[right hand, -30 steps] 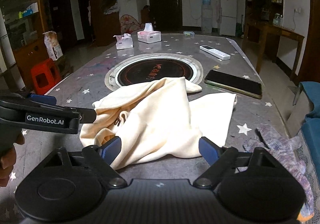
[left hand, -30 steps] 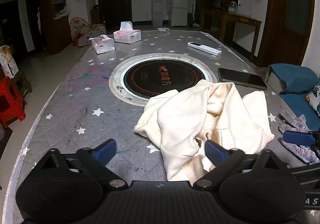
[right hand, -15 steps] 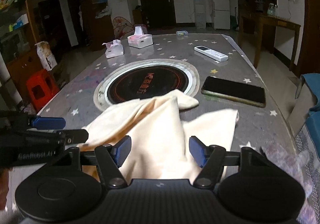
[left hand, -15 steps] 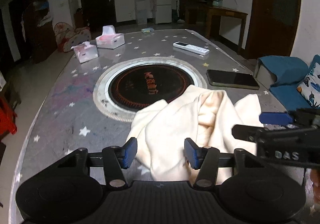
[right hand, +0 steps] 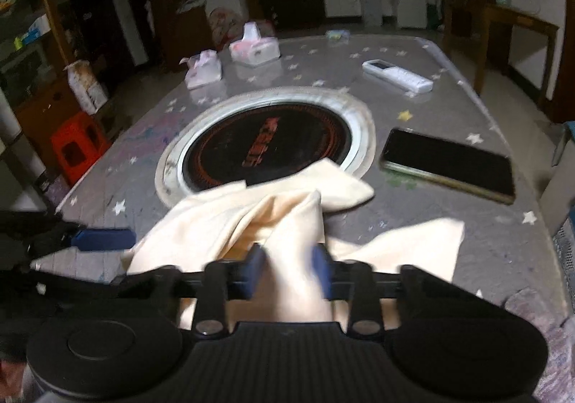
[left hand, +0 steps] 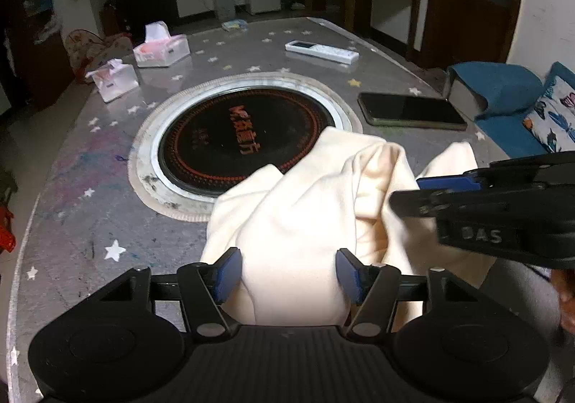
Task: Fold clothes
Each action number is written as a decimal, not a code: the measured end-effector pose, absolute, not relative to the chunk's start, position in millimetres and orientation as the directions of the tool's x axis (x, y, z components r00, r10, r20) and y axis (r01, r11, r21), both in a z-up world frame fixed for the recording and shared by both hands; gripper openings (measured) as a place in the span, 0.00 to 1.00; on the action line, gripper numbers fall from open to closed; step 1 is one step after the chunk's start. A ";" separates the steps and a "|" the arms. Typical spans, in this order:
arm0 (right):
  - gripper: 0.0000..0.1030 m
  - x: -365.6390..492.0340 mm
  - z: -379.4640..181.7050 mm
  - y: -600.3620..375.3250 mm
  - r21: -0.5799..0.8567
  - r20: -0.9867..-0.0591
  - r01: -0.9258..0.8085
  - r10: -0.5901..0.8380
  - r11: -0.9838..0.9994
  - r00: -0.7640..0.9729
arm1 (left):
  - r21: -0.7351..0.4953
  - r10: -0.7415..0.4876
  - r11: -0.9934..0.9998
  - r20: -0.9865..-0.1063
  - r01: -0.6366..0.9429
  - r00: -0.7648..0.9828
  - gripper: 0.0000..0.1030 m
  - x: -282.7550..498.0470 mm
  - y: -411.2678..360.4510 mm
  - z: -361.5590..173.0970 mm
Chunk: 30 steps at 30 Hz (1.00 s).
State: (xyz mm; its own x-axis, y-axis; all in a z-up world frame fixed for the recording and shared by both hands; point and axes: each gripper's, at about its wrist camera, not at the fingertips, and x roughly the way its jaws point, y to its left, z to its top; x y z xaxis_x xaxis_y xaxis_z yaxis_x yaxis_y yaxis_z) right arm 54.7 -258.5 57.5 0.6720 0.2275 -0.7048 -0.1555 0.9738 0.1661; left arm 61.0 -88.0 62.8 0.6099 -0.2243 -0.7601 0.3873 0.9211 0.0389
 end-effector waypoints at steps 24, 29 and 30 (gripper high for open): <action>0.01 -122.4 135.3 -310.0 0.108 -0.550 -0.227 0.248 0.968 0.797 | -0.044 -0.192 0.974 -0.687 0.223 0.701 0.02 -21.8 28.5 96.9; 0.16 -122.7 128.7 -310.9 0.080 -0.575 -0.204 0.212 0.976 0.790 | -0.052 -0.260 0.949 -0.687 0.312 0.679 0.19 -26.3 -2.6 102.8; 0.31 -119.2 127.0 -310.3 0.083 -0.575 -0.200 0.210 0.976 0.791 | -0.042 -0.274 0.940 -0.684 0.339 0.676 0.35 -25.9 -13.9 103.4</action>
State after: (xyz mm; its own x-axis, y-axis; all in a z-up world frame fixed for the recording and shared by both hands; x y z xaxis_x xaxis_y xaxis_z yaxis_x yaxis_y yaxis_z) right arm -119.2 -310.3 127.0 0.7909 0.2102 -0.5748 -0.1995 0.9764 0.0825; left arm -25.9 -13.9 103.4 0.6758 -0.2744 -0.6841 0.3393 0.9398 -0.0418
